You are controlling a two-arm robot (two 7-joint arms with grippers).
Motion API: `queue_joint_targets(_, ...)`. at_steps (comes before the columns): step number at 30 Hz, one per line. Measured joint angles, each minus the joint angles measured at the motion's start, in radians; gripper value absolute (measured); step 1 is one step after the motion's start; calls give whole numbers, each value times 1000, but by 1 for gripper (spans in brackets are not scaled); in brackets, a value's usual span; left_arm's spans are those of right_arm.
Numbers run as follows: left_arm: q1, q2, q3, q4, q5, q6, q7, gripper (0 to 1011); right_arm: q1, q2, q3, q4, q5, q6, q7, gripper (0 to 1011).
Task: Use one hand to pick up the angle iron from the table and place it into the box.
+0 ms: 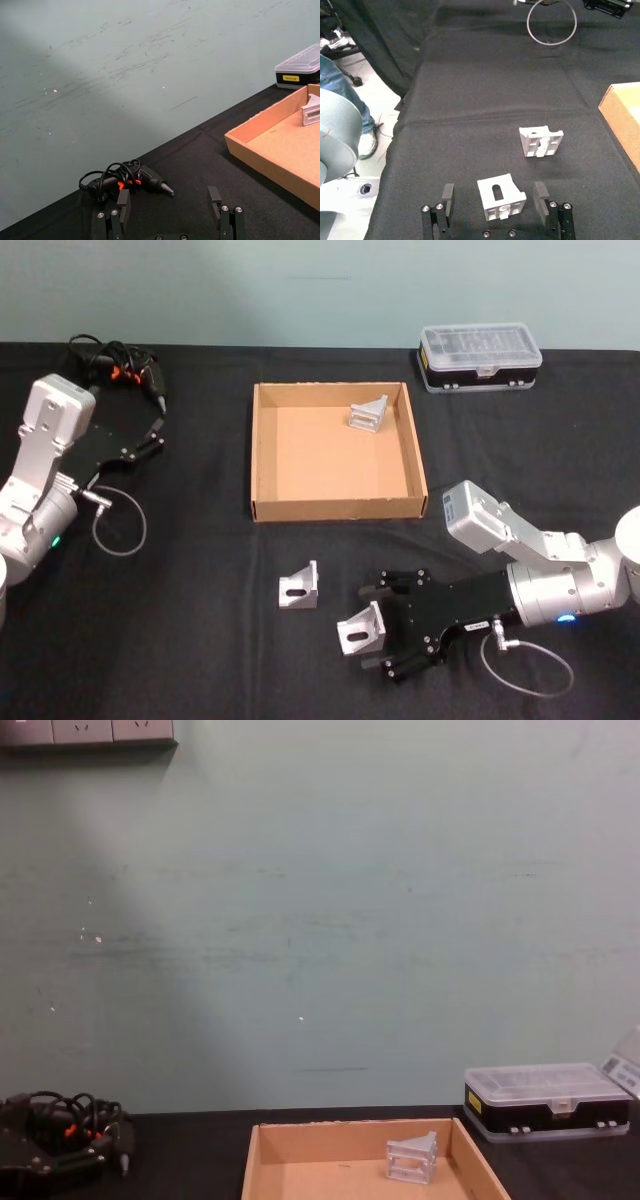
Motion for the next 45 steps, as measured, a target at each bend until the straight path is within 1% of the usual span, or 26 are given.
queue_joint_targets(3, 0, 0, 0, 0, 0, 0, 0, 1000, 2, 0, -4, 2, 0, 2, 3, 995)
queue_joint_targets(4, 0, 0, 0, 0, 0, 0, 0, 1000, 3, 0, -6, 3, -1, 2, 3, 954)
queue_joint_targets(6, 0, 0, 0, 0, 0, 0, 0, 1000, 4, 0, -7, 4, -1, 3, 2, 930)
queue_joint_targets(8, 0, 0, 0, 0, 0, 0, 0, 1000, 5, 0, -7, 5, -1, 4, 0, 868)
queue_joint_targets(9, 0, 0, 0, 0, 0, 0, 0, 1000, 5, 0, -7, 6, 0, 5, -1, 860)
queue_joint_targets(10, 0, 0, 0, 0, 0, 0, 0, 1000, 6, 0, -6, 8, 0, 5, -1, 817)
queue_joint_targets(15, 0, 0, 0, 0, 0, 0, 0, 1000, 8, -1, -6, 13, 2, 5, -4, 689)
queue_joint_targets(21, 0, 0, 0, 0, 0, 0, 0, 1000, 10, -2, -5, 17, 6, 5, -10, 490)
queue_joint_targets(23, 0, 0, 0, 0, 0, 0, 0, 1000, 10, -3, -5, 19, 7, 5, -10, 472)
queue_joint_targets(29, 0, 0, 0, 0, 0, 0, 0, 1000, 13, -3, -1, 26, 9, 7, -16, 472)
queue_joint_targets(35, 0, 0, 0, 0, 0, 0, 0, 1000, 19, 2, 16, 15, 23, 6, -19, 472)
queue_joint_targets(42, 0, 0, 0, 0, 0, 0, 0, 1000, 39, 8, 63, -9, 63, -5, -34, 472)
queue_joint_targets(44, 0, 0, 0, 0, 0, 0, 0, 1000, 46, 6, 78, -13, 71, -13, -47, 472)
queue_joint_targets(45, 0, 0, 0, 0, 0, 0, 0, 1000, 50, 3, 91, -13, 72, -18, -66, 472)
